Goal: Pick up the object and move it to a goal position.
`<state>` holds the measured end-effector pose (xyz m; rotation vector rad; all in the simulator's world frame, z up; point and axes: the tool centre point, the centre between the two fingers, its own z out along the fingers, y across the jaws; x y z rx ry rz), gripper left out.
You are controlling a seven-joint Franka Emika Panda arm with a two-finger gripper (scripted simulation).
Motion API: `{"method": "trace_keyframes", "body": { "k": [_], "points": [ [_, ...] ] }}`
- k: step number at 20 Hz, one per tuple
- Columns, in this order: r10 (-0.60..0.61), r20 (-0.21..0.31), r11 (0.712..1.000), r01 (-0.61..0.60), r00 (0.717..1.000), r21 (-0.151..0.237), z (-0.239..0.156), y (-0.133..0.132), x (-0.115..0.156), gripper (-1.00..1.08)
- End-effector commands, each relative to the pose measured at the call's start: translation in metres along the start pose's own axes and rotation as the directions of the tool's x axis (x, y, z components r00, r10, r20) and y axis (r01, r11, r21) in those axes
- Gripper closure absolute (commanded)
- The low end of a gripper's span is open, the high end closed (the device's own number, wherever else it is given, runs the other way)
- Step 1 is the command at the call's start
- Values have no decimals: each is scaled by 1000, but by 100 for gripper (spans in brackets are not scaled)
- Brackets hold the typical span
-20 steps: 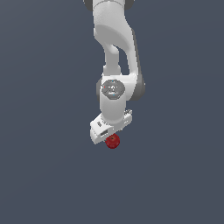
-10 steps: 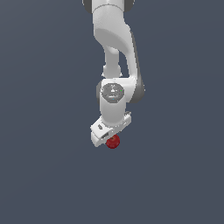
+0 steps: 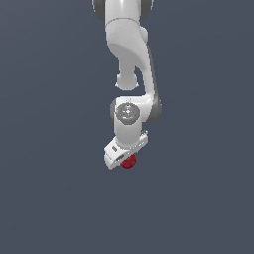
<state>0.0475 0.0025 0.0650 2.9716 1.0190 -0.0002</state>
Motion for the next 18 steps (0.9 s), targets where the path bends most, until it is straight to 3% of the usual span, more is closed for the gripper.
{"method": "trace_keyframes", "body": {
  "k": [1,7,8,18],
  "points": [
    [-1,0,1000,1,1000,0,12,0,0,-92],
    [-1,0,1000,1,1000,0,18,1,1,-92],
    [-1,0,1000,1,1000,0,18,1,1,108],
    [-1,1,1000,1,1000,0,18,1,0,108]
  ]
}}
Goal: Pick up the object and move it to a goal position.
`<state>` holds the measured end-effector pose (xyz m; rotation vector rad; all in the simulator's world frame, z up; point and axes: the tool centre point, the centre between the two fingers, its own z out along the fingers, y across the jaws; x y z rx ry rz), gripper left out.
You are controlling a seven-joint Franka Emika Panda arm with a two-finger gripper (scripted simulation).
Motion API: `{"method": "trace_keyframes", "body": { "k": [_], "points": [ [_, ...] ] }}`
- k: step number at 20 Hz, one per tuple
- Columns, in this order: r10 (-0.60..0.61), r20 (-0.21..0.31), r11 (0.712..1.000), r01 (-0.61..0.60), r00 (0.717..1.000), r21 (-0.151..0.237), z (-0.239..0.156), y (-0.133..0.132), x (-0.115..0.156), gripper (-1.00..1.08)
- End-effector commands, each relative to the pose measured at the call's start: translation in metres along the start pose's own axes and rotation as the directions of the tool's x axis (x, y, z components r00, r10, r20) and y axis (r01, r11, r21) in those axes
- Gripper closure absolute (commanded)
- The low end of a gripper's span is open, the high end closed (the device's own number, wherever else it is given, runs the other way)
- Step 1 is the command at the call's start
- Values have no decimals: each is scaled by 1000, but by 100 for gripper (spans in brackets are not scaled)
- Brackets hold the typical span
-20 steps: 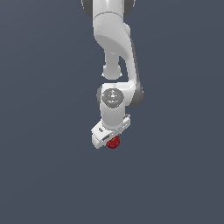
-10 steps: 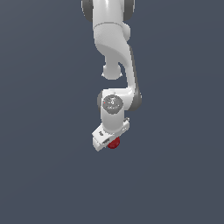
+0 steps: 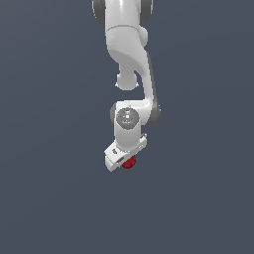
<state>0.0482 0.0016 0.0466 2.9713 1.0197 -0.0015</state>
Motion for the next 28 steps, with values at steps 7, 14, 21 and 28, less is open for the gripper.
{"method": "trace_keyframes", "body": {
  "k": [7,14,21,28],
  "points": [
    [0,0,1000,0,1000,0,-2,-6,-3,108],
    [0,0,1000,0,1000,0,-9,-26,-14,108],
    [0,0,1000,0,1000,0,-21,-62,-34,108],
    [0,0,1000,0,1000,-1,-37,-107,-58,108]
  ]
}}
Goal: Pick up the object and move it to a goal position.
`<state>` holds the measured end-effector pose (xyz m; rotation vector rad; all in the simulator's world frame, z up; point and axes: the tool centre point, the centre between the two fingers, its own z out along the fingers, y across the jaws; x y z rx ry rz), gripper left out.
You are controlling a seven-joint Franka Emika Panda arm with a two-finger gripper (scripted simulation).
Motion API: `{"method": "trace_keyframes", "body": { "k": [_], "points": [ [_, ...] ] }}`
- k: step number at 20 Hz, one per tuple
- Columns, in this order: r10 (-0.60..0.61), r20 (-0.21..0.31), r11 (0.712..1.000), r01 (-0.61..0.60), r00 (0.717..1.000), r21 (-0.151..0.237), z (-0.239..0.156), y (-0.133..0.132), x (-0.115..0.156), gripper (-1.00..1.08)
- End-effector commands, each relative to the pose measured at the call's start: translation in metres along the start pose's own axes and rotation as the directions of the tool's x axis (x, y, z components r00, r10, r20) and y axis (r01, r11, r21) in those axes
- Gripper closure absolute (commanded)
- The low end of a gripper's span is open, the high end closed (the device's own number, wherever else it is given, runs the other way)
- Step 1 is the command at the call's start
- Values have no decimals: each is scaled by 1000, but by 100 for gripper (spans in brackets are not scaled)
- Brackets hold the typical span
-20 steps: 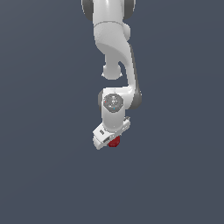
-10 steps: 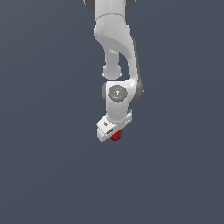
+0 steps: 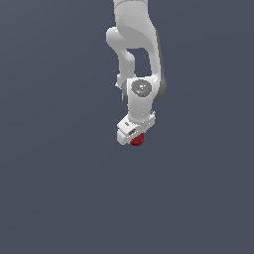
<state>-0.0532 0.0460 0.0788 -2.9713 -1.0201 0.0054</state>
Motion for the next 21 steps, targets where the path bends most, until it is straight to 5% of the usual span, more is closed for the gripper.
{"method": "trace_keyframes", "body": {
  "k": [1,11,21],
  "points": [
    [0,-2,1000,0,1000,-2,-7,-17,-9,108],
    [0,-2,1000,0,1000,-2,-27,-72,-37,108],
    [-1,-3,1000,1,1000,-2,-35,-93,-46,108]
  ]
}}
